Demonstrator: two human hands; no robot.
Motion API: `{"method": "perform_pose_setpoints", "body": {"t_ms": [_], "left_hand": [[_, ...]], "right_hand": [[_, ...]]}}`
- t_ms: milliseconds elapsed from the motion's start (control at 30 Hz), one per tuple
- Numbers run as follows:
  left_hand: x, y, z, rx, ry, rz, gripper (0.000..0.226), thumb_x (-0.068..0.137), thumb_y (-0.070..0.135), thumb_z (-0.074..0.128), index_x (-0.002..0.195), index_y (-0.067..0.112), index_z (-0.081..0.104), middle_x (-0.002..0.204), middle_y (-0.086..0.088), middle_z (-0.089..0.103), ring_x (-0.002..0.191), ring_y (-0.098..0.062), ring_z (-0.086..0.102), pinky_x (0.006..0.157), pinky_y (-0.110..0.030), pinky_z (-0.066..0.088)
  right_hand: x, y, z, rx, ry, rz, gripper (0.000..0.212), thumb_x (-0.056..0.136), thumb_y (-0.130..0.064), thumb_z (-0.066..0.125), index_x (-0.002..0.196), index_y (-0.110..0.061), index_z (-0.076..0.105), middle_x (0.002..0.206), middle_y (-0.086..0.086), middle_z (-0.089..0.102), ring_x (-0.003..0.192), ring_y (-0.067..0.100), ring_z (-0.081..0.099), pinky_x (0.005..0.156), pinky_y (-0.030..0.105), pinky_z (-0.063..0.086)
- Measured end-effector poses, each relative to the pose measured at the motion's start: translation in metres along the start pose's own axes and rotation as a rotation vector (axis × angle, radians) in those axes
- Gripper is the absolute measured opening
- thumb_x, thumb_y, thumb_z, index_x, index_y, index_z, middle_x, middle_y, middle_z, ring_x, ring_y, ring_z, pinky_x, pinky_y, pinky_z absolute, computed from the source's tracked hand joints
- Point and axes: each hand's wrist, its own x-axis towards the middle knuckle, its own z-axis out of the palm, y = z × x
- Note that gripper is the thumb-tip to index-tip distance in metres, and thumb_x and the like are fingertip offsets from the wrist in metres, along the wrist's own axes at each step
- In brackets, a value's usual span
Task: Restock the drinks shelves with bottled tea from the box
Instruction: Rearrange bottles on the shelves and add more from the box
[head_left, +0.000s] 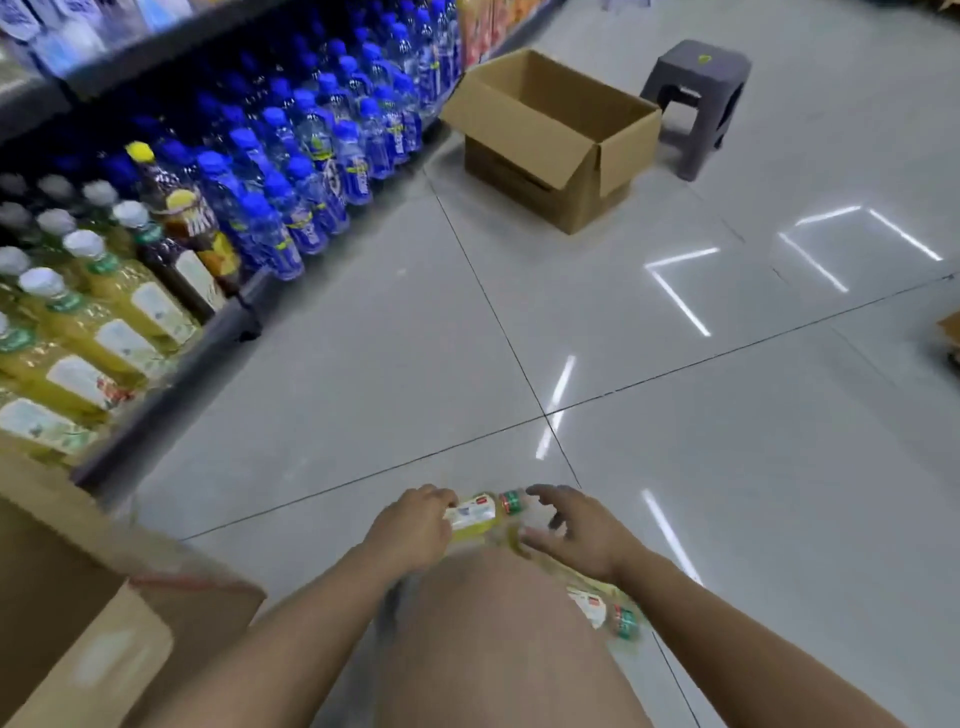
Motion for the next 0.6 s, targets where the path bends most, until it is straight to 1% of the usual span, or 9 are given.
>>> {"method": "perform_pose_setpoints", "body": {"t_ms": [67, 100, 167, 267, 333, 367, 433, 500, 600], "left_hand": [[0.010, -0.009, 0.016, 0.015, -0.033, -0.033, 0.040, 0.094, 0.027, 0.047, 0.133, 0.028, 0.055, 0.132, 0.003, 0.055, 0.122, -0.021, 0.052, 0.095, -0.036, 0.048], [0.015, -0.012, 0.022, 0.017, -0.038, -0.049, 0.041, 0.094, 0.027, 0.047, 0.134, 0.027, 0.055, 0.132, 0.001, 0.055, 0.121, -0.022, 0.052, 0.096, -0.036, 0.048], [0.025, -0.020, 0.033, 0.012, -0.038, -0.077, 0.042, 0.094, 0.028, 0.048, 0.135, 0.026, 0.055, 0.131, -0.001, 0.056, 0.119, -0.024, 0.054, 0.093, -0.038, 0.050], [0.038, -0.031, 0.051, 0.043, -0.072, -0.069, 0.045, 0.093, 0.028, 0.050, 0.138, 0.025, 0.051, 0.130, -0.002, 0.054, 0.118, -0.026, 0.054, 0.090, -0.041, 0.052], [0.048, -0.039, 0.064, 0.072, -0.086, -0.047, 0.048, 0.093, 0.029, 0.053, 0.140, 0.024, 0.047, 0.132, -0.002, 0.052, 0.118, -0.026, 0.051, 0.089, -0.041, 0.051], [0.054, -0.042, 0.070, 0.085, -0.080, -0.029, 0.050, 0.092, 0.029, 0.055, 0.141, 0.023, 0.045, 0.133, -0.002, 0.050, 0.119, -0.026, 0.050, 0.089, -0.041, 0.051], [0.068, -0.048, 0.084, 0.093, -0.061, 0.006, 0.058, 0.090, 0.030, 0.060, 0.144, 0.022, 0.041, 0.137, -0.002, 0.047, 0.122, -0.025, 0.047, 0.092, -0.040, 0.049], [0.079, -0.052, 0.098, 0.107, -0.063, 0.035, 0.068, 0.088, 0.034, 0.064, 0.148, 0.020, 0.035, 0.140, -0.002, 0.045, 0.125, -0.025, 0.046, 0.098, -0.038, 0.045], [0.092, -0.055, 0.121, 0.123, -0.104, 0.040, 0.081, 0.088, 0.040, 0.065, 0.154, 0.017, 0.024, 0.144, -0.003, 0.042, 0.129, -0.026, 0.043, 0.105, -0.038, 0.040]], "right_hand": [[0.008, 0.006, 0.015, -0.118, -0.047, -0.072, 0.076, 0.076, -0.075, 0.058, 0.142, -0.042, 0.040, 0.133, -0.012, 0.049, 0.102, 0.011, 0.060, 0.087, 0.027, 0.048], [0.013, 0.009, 0.022, -0.179, -0.058, -0.099, 0.076, 0.078, -0.073, 0.059, 0.143, -0.039, 0.040, 0.133, -0.011, 0.048, 0.105, 0.016, 0.060, 0.086, 0.029, 0.048], [0.026, 0.015, 0.034, -0.244, -0.059, -0.114, 0.069, 0.084, -0.062, 0.061, 0.143, -0.032, 0.042, 0.132, -0.005, 0.048, 0.103, 0.023, 0.062, 0.081, 0.032, 0.049], [0.037, 0.032, 0.047, -0.141, -0.050, -0.038, 0.058, 0.085, -0.048, 0.068, 0.133, -0.022, 0.050, 0.121, 0.001, 0.053, 0.098, 0.027, 0.062, 0.081, 0.036, 0.049], [0.039, 0.048, 0.055, 0.002, -0.010, -0.008, 0.048, 0.082, -0.041, 0.075, 0.120, -0.017, 0.059, 0.110, 0.002, 0.058, 0.093, 0.021, 0.062, 0.081, 0.037, 0.050], [0.040, 0.055, 0.058, 0.061, 0.017, 0.013, 0.045, 0.081, -0.039, 0.076, 0.118, -0.018, 0.061, 0.108, 0.000, 0.059, 0.089, 0.017, 0.062, 0.081, 0.035, 0.051], [0.043, 0.066, 0.064, 0.134, 0.064, 0.066, 0.045, 0.082, -0.039, 0.075, 0.122, -0.024, 0.060, 0.115, -0.006, 0.059, 0.087, 0.007, 0.060, 0.080, 0.026, 0.051], [0.047, 0.070, 0.071, 0.146, 0.118, 0.098, 0.053, 0.081, -0.041, 0.075, 0.128, -0.030, 0.054, 0.123, -0.014, 0.054, 0.098, 0.002, 0.056, 0.084, 0.018, 0.047], [0.057, 0.064, 0.086, 0.179, 0.145, 0.096, 0.069, 0.074, -0.045, 0.079, 0.134, -0.031, 0.048, 0.127, -0.018, 0.050, 0.116, -0.002, 0.046, 0.096, 0.015, 0.038]]}}
